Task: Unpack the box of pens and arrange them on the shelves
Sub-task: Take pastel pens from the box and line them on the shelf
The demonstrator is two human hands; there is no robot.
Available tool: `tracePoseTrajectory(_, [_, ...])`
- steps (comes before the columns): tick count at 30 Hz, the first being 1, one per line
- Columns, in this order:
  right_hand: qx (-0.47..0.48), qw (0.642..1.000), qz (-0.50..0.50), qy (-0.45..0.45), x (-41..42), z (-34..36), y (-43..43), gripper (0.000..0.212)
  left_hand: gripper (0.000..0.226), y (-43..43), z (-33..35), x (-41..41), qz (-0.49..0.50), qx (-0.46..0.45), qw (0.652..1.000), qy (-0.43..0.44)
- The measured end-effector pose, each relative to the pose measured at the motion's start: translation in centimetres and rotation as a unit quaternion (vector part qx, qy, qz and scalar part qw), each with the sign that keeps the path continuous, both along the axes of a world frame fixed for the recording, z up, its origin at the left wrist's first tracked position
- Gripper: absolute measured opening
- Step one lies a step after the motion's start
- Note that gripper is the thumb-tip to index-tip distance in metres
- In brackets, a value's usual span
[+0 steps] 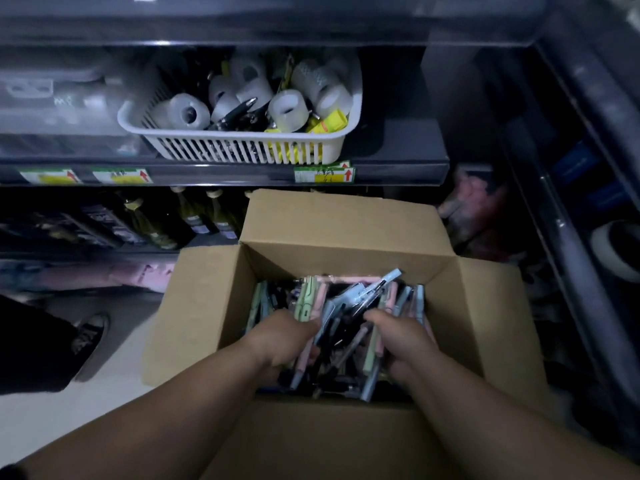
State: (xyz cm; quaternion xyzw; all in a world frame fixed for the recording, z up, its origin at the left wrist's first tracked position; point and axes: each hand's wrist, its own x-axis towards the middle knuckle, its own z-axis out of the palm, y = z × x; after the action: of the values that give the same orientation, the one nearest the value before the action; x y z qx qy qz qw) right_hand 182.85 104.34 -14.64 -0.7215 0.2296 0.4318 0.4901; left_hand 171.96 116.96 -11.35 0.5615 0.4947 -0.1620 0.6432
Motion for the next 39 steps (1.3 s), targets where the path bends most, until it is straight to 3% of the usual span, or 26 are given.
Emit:
tracePoseTrajectory(7, [0.076,0.988,-0.133,-0.031,-0.9,3.8,-2.0,0.008,0.017,-0.2,3.1,-1.5,0.004,-0.066,0.996,-0.06])
tracePoseTrajectory(13, [0.161,0.964,-0.207,-0.048,-1.9,8.2,-3.6,0.011,0.013,-1.1,7.6,-2.3,-0.028,-0.103,0.986,-0.128])
tracePoseTrajectory(17, [0.208,0.946,-0.233,-0.084,-3.0,11.1,-5.9,0.011,0.014,-3.3,10.6,-2.7,-0.12,-0.047,0.969,-0.208])
tracePoseTrajectory(20, [0.226,0.937,-0.242,-0.109,-4.1,13.8,-8.3,0.012,0.017,-5.6,12.5,-3.1,-0.207,0.055,0.941,-0.263])
tracePoseTrajectory(24, [0.257,0.909,-0.282,-0.167,-7.0,17.3,-13.3,0.01,0.019,-10.5,14.9,-4.3,-0.286,0.089,0.9,-0.315])
tracePoseTrajectory(29, [0.263,0.866,-0.335,-0.263,-13.0,20.3,-23.2,0.009,0.021,-20.8,17.9,-7.7,-0.336,0.055,0.869,-0.359])
tracePoseTrajectory(33, [0.229,0.832,-0.4,-0.308,-20.5,22.0,-33.8,0.013,0.014,-30.3,18.8,-12.0,-0.426,0.043,0.815,-0.392])
tracePoseTrajectory(39, [0.146,0.761,-0.519,-0.36,-34.7,24.0,-49.5,0.025,0.014,-46.3,20.6,-21.4,-0.544,-0.054,0.745,-0.383])
